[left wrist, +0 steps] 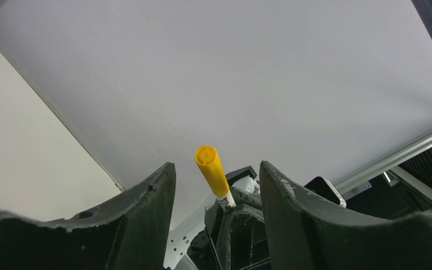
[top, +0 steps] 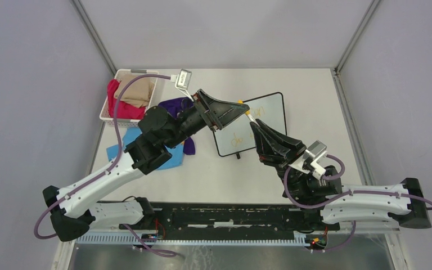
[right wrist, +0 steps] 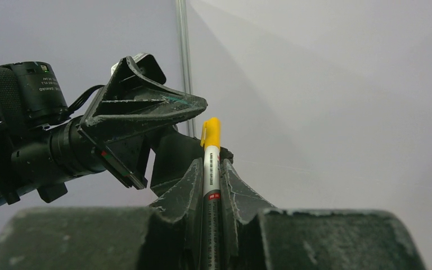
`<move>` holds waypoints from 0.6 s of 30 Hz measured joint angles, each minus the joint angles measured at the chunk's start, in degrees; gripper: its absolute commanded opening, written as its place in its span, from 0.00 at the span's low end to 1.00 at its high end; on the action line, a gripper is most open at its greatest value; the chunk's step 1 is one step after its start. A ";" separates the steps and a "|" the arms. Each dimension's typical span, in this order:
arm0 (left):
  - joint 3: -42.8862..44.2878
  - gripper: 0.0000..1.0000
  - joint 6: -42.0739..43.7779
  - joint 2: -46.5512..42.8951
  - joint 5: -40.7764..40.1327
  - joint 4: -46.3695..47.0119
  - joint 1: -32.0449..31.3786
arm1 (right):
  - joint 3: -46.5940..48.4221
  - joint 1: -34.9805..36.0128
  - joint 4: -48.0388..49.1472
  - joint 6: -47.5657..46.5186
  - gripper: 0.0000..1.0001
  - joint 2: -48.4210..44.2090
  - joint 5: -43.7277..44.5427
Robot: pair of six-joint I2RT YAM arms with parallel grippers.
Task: Write a sentence on the whiteboard
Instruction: Close the whiteboard marker at the center of the board.
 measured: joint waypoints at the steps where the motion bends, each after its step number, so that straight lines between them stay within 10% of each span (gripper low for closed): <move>1: 0.00 0.56 -0.09 0.09 0.33 0.31 0.02 | -0.09 0.00 0.02 0.02 0.00 -0.09 0.00; 18: -0.13 0.16 -2.14 1.75 2.86 2.08 0.04 | -0.13 -0.13 -0.17 -0.09 0.05 -0.09 0.17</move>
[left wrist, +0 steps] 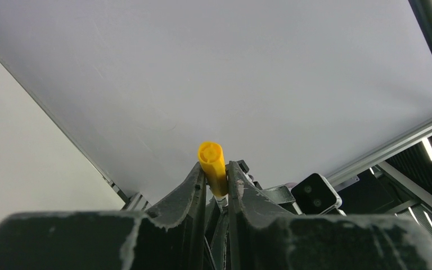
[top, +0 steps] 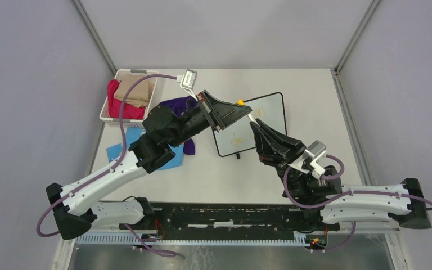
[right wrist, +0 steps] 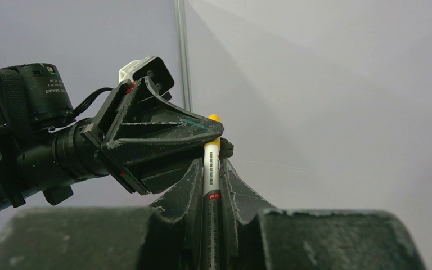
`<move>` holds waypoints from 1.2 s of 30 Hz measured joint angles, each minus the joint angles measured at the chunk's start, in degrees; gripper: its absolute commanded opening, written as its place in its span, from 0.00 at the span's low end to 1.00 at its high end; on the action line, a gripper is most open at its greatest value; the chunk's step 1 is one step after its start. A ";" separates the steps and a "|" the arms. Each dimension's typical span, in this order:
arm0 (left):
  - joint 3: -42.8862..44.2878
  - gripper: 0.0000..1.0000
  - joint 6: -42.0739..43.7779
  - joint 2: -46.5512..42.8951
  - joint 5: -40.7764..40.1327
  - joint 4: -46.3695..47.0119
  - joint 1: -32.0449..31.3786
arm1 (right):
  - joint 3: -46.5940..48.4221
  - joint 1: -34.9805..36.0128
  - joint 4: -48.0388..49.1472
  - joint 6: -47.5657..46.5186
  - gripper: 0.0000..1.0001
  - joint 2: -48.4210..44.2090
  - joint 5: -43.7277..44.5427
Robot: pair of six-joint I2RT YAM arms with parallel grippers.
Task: Write a sentence on the whiteboard
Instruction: Close the whiteboard marker at the center of the board.
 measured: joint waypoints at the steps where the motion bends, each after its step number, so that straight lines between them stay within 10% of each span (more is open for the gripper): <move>1: -0.04 0.12 -0.20 0.00 0.00 0.11 0.00 | 0.00 0.00 -0.15 0.04 0.12 -0.02 -0.02; 11: -1.18 0.02 -0.28 -0.83 -0.61 0.09 0.22 | 0.31 -0.07 -10.62 3.21 0.58 -1.16 0.20; 24: -1.36 0.02 10.88 -7.91 0.48 -10.54 1.18 | 14.36 -0.07 -49.35 15.56 0.61 -11.10 -6.93; 36: 4.44 0.02 27.17 -10.27 11.69 -21.35 1.18 | 17.49 -0.07 -63.91 22.84 0.55 -4.83 -18.12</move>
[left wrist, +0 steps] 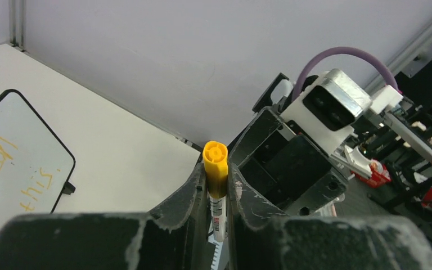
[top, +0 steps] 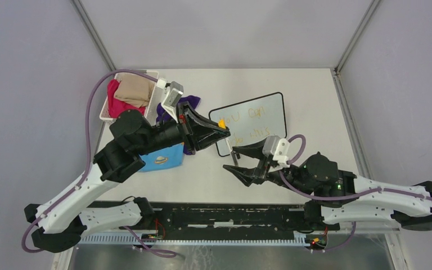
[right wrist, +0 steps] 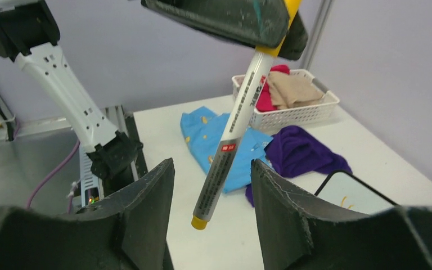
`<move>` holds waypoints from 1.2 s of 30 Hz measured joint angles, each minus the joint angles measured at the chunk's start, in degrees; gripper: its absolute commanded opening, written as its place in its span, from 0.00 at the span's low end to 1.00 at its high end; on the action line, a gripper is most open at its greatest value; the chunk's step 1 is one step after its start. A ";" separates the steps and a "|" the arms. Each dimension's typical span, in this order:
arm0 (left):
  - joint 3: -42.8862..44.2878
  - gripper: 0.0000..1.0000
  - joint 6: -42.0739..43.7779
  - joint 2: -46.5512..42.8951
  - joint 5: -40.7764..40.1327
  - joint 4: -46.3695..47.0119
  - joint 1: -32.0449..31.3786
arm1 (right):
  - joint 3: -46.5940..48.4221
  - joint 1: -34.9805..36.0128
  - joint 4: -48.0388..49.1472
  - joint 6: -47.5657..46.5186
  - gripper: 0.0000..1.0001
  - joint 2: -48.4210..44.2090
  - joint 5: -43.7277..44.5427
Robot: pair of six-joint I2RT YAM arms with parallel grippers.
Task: Write a sentence on the whiteboard
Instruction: Close the whiteboard marker at the center of the board.
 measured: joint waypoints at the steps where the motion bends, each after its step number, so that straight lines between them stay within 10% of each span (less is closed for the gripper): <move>1: 0.35 0.02 0.92 -0.15 0.83 -0.70 0.00 | -0.02 0.00 -0.72 0.39 0.52 0.63 -0.35; 19: 1.29 0.02 8.31 -0.39 7.78 -6.88 0.00 | -0.66 0.00 -0.39 4.46 0.35 0.90 -2.05; 27: 1.25 0.39 8.31 -0.72 9.31 -6.51 0.02 | -2.54 -0.24 2.91 5.70 0.02 1.68 -2.36; 36: -1.07 0.50 4.52 -2.25 10.36 0.20 0.00 | -5.42 -0.24 4.00 3.41 0.00 1.29 -3.69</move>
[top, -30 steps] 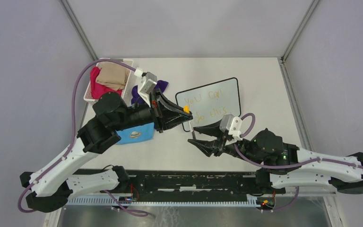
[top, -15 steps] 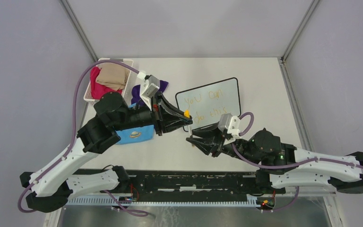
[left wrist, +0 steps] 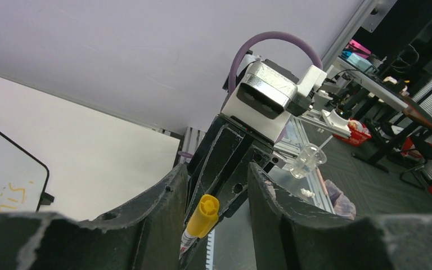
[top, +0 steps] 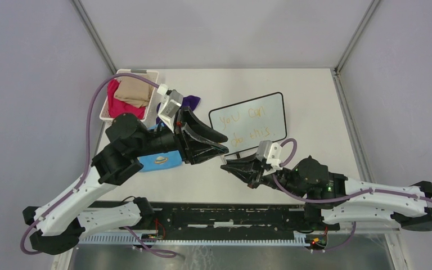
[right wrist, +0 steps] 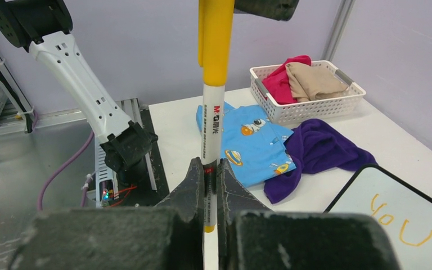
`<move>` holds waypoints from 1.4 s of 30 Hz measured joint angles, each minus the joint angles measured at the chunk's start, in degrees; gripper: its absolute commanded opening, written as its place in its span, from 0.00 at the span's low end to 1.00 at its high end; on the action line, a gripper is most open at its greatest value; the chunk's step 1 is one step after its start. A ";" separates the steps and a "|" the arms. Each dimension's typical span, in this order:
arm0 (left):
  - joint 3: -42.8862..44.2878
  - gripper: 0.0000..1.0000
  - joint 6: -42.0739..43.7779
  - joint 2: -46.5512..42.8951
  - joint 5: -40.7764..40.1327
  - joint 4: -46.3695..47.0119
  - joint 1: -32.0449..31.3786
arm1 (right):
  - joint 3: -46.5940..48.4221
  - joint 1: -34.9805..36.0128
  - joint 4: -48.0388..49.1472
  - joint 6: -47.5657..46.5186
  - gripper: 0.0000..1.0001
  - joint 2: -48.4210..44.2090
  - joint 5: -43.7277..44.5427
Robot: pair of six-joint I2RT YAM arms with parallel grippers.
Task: Write a sentence on the whiteboard
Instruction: Close the whiteboard marker at the center of the board.
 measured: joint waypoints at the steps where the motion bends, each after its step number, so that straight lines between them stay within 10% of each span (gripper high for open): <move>1: -0.28 0.50 -0.52 0.02 0.00 0.50 0.00 | -0.22 -0.02 0.20 -0.17 0.00 -0.09 0.00; 13: -1.22 0.49 -1.29 0.22 -0.04 1.16 0.00 | -0.87 -0.02 1.64 -0.55 0.00 -1.57 0.22; 24: -1.57 0.02 -0.09 0.61 -1.05 0.72 0.09 | -1.16 -0.02 1.90 0.61 0.04 -1.84 1.16; 32: -2.23 0.02 0.28 0.61 -2.91 0.20 0.22 | -1.16 0.09 2.03 1.62 0.44 -1.70 1.31; 42: -2.93 0.02 0.31 0.61 -3.72 -2.56 0.22 | -1.16 0.09 4.55 1.73 0.34 -1.70 1.40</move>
